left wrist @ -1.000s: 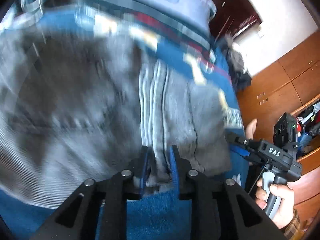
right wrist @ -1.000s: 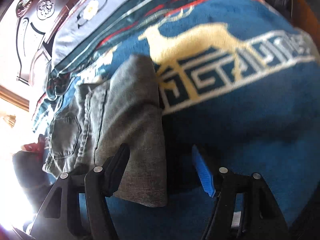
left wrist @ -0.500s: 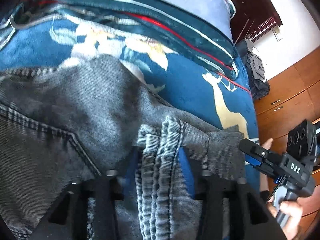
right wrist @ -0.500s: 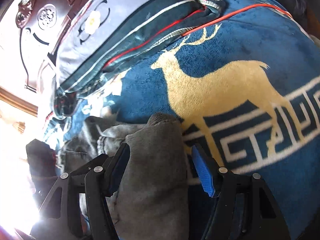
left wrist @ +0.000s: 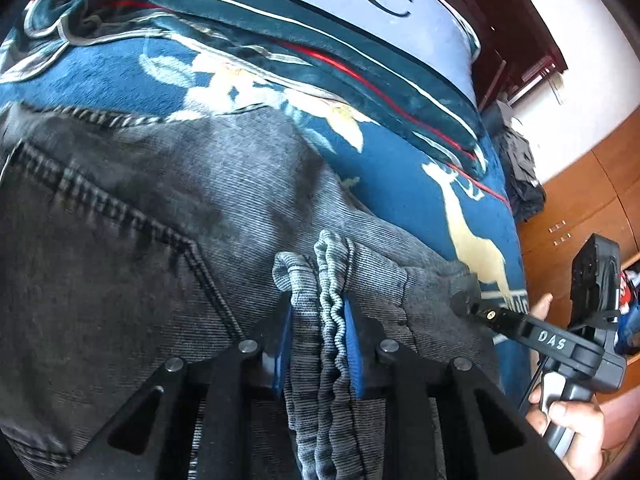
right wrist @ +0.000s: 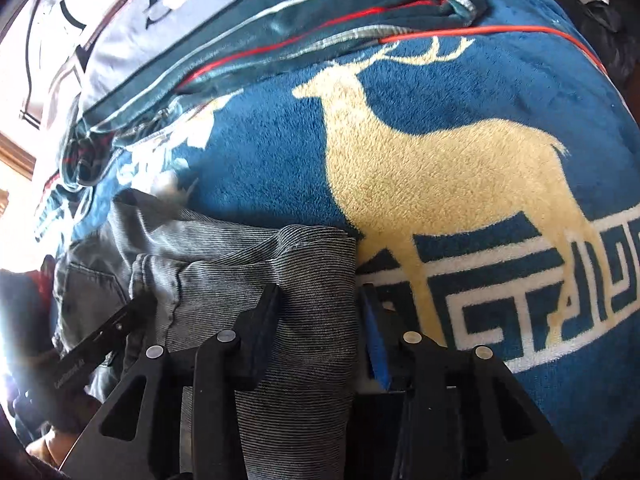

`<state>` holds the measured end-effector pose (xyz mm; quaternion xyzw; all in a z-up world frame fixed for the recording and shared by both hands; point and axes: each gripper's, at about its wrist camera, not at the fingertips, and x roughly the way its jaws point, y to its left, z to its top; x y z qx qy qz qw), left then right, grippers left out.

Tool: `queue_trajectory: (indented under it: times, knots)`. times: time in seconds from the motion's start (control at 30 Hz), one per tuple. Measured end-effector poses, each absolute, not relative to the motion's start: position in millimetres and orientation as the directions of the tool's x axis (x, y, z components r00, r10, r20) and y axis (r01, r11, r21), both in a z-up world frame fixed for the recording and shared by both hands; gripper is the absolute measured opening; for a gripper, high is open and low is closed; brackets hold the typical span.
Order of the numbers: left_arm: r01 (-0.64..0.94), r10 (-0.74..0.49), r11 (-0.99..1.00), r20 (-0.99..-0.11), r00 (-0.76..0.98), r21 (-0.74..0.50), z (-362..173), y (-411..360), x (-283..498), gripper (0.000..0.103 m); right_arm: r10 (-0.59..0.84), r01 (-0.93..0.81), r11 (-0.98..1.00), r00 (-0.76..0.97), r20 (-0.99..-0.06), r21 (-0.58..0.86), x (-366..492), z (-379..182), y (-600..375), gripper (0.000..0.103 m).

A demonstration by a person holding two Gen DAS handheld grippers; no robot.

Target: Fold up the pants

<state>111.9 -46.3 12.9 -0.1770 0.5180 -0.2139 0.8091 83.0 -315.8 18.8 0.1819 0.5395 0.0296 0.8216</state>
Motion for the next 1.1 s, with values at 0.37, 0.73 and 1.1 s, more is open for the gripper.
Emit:
queue_trajectory:
  times: [0.37,0.73,1.1]
  knots:
    - [0.338,-0.613,0.789,-0.694,0.378,-0.513,59.3,-39.2,43.2,0.031,0.317,0.142,0.88,0.537,-0.782,0.454,-21.5,51.7,-301.3,0.052]
    - [0.323,-0.548,0.83,-0.773,0.321,-0.455,30.6,-51.0,37.0,0.014,0.229,0.11,0.941,0.487,-0.843,0.32,-27.9,35.7,-279.4,0.051]
    - [0.316,-0.429,0.891,-0.831,0.353,-0.325,25.8,-46.6,25.4,0.041,0.234,0.08,0.948,0.482,-0.845,0.308,-45.9,30.1,-261.5,0.051]
